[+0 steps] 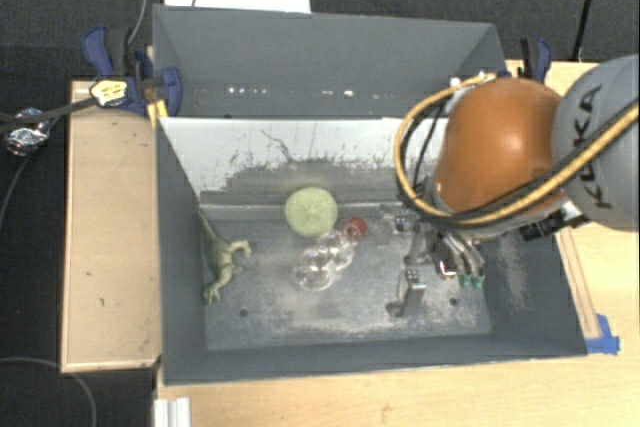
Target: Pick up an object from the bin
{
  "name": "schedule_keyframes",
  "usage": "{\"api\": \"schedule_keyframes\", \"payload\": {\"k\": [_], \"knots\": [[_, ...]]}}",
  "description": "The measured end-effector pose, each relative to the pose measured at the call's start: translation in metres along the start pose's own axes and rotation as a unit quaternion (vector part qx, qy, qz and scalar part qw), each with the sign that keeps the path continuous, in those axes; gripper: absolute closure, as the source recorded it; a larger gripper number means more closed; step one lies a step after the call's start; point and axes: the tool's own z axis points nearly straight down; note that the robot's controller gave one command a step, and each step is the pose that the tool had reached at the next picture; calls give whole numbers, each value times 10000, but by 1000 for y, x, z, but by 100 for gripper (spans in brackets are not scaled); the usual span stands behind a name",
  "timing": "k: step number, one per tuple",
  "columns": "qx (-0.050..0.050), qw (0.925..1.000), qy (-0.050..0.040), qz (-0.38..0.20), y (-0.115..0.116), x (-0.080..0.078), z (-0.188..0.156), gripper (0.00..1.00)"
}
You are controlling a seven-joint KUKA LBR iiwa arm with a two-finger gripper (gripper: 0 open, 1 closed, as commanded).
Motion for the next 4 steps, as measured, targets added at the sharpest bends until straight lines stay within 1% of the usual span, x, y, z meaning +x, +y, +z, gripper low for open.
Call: {"api": "schedule_keyframes", "payload": {"k": [1, 2, 3, 4], "knots": [[-3, 10000, -44, 12, 0, -2, -4, 0], [0, 9981, -52, -618, 12, -15, 30, 0], [-6, 9973, -65, -725, 58, -38, 60, 0], [-5, 9819, -76, -1892, 61, -49, 69, 0]]}}
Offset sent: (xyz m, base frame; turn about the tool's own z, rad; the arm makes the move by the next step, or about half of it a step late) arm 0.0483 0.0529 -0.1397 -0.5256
